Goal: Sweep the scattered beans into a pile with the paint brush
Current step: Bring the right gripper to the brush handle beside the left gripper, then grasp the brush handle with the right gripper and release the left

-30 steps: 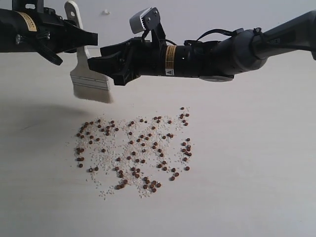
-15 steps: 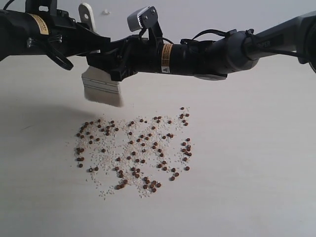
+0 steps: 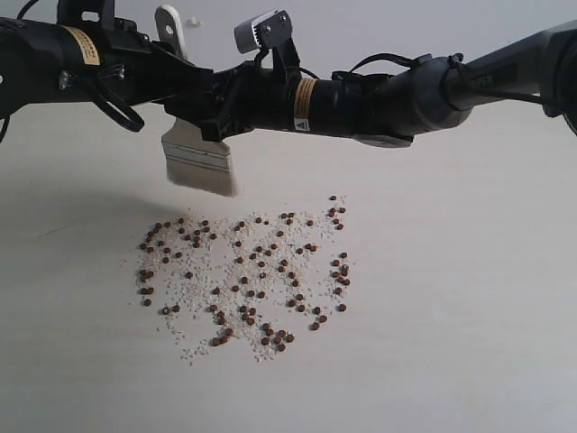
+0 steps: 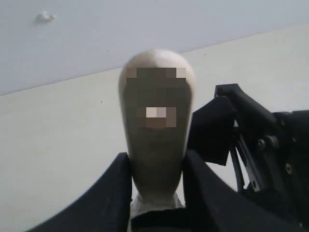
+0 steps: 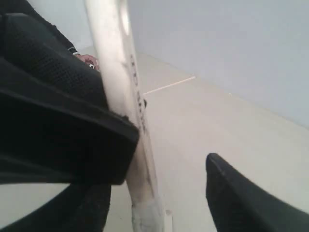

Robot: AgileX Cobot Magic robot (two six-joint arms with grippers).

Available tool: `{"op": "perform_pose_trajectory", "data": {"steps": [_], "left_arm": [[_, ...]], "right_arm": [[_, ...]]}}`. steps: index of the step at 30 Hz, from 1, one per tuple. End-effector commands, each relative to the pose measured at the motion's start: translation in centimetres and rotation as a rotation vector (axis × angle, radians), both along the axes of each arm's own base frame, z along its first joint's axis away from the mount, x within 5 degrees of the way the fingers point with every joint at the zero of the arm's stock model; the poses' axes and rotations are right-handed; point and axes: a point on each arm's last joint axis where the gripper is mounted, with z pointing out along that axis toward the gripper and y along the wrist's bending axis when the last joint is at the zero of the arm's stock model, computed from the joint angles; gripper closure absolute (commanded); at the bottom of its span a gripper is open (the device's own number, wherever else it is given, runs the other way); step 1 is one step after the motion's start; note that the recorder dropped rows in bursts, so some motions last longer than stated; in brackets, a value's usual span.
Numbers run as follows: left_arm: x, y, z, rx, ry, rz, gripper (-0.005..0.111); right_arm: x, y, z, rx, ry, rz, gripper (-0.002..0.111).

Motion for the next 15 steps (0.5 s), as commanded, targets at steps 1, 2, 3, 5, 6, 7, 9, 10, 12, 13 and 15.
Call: {"op": "perform_pose_trajectory", "data": {"steps": [1, 2, 3, 5, 6, 7, 9, 10, 12, 13, 15], "left_arm": [[-0.09, -0.3, 0.71, -0.047, -0.016, 0.003, 0.107], [-0.09, -0.3, 0.71, -0.05, -0.014, 0.005, 0.107], [-0.09, -0.3, 0.71, -0.05, -0.014, 0.005, 0.107], [-0.09, -0.3, 0.71, -0.059, -0.008, 0.011, 0.107], [-0.09, -0.3, 0.71, -0.065, -0.004, 0.015, 0.107], [-0.09, -0.3, 0.71, -0.069, -0.001, 0.018, 0.107], [-0.08, -0.32, 0.74, -0.072, -0.003, 0.018, 0.107], [-0.08, -0.32, 0.74, -0.072, -0.003, 0.018, 0.107], [-0.09, -0.31, 0.73, -0.073, -0.001, 0.019, 0.107], [-0.09, -0.31, 0.73, -0.073, 0.0, 0.02, 0.107], [-0.09, -0.31, 0.73, -0.076, 0.002, 0.022, 0.107]], "right_arm": [[0.23, 0.07, 0.33, 0.026, 0.005, -0.019, 0.053], [0.24, 0.07, 0.34, 0.028, 0.005, -0.02, 0.053], [0.25, 0.07, 0.35, 0.029, 0.006, -0.022, 0.053], [0.27, 0.06, 0.36, 0.03, 0.007, -0.023, 0.054], [0.31, 0.05, 0.39, 0.035, 0.009, -0.028, 0.054], [0.32, 0.04, 0.4, 0.037, 0.01, -0.03, 0.055], [0.35, 0.03, 0.43, 0.041, 0.012, -0.033, 0.055], [0.35, 0.03, 0.43, 0.041, 0.012, -0.033, 0.055], [0.35, 0.03, 0.43, 0.04, 0.01, -0.033, 0.055], [0.35, 0.03, 0.43, 0.04, 0.01, -0.033, 0.055], [0.36, 0.03, 0.44, 0.042, 0.011, -0.035, 0.058]]}}
